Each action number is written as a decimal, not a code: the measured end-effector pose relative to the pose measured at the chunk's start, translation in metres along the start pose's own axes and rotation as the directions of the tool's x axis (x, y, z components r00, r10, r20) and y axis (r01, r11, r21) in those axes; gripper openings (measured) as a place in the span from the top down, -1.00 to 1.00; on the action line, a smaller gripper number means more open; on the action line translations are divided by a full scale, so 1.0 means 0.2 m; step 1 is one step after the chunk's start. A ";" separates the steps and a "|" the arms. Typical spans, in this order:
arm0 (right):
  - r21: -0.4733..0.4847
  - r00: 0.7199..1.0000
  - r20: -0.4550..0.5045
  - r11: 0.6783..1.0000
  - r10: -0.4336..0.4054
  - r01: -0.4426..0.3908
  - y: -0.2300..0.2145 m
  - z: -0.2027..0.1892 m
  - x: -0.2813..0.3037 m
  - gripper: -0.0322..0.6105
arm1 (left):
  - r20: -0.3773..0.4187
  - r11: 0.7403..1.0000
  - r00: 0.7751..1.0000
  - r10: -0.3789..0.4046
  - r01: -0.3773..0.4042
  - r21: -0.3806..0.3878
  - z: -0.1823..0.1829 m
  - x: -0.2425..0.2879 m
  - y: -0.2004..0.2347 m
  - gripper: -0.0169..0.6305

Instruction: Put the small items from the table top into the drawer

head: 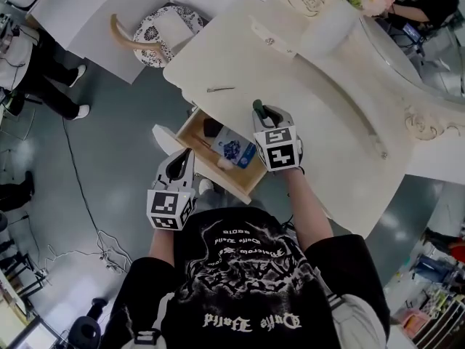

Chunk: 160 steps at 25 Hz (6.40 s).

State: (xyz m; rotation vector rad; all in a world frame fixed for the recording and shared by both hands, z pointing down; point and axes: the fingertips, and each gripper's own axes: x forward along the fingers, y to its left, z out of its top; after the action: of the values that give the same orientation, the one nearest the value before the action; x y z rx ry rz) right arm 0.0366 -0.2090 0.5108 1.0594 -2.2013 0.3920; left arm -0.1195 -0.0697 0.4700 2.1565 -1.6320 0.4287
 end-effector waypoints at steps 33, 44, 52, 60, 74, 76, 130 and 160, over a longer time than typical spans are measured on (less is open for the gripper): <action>0.096 0.998 -0.029 0.994 0.052 -0.049 0.31 -0.33 -0.26 0.60 | 0.020 0.992 0.992 -0.123 0.122 0.021 -0.05 -0.07 -0.07 0.90; 0.080 0.987 -0.120 0.992 0.103 -0.094 0.43 -0.51 -0.21 0.60 | 0.002 0.992 0.992 -0.129 0.129 0.005 -0.10 -0.09 -0.05 0.90; 0.076 0.973 -0.187 0.990 0.132 -0.120 0.46 -0.63 -0.18 0.60 | -0.012 0.990 0.990 -0.138 0.138 0.001 -0.12 -0.09 -0.04 0.90; 0.006 0.952 -0.266 0.988 0.153 -0.157 0.51 -0.71 -0.16 0.60 | -0.020 0.990 0.990 -0.143 0.143 0.002 -0.14 -0.08 -0.04 0.90; -0.023 0.915 -0.353 0.976 0.193 -0.215 0.56 -0.77 -0.10 0.59 | -0.029 0.989 0.989 -0.148 0.147 -0.010 -0.12 -0.04 -0.04 0.90; -0.029 0.904 -0.374 0.972 0.206 -0.233 0.58 -0.79 -0.09 0.59 | -0.032 0.990 0.989 -0.143 0.142 -0.013 -0.13 -0.04 -0.03 0.90; -0.021 0.869 -0.429 0.959 0.247 -0.283 0.58 -0.75 0.07 0.27 | -0.067 0.998 0.996 -0.064 0.062 -0.031 -0.16 -0.01 0.08 0.90; 0.148 0.981 -0.100 0.977 0.169 -0.153 0.49 -0.45 -0.28 0.27 | 0.013 0.988 0.988 -0.156 0.156 -0.008 -0.07 -0.07 0.00 0.90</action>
State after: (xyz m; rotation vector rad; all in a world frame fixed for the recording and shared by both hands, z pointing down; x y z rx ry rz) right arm 0.0243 -0.0674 0.5412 0.9096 -2.1911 0.6712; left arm -0.1235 -0.0515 0.4762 2.2642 -1.4556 0.3605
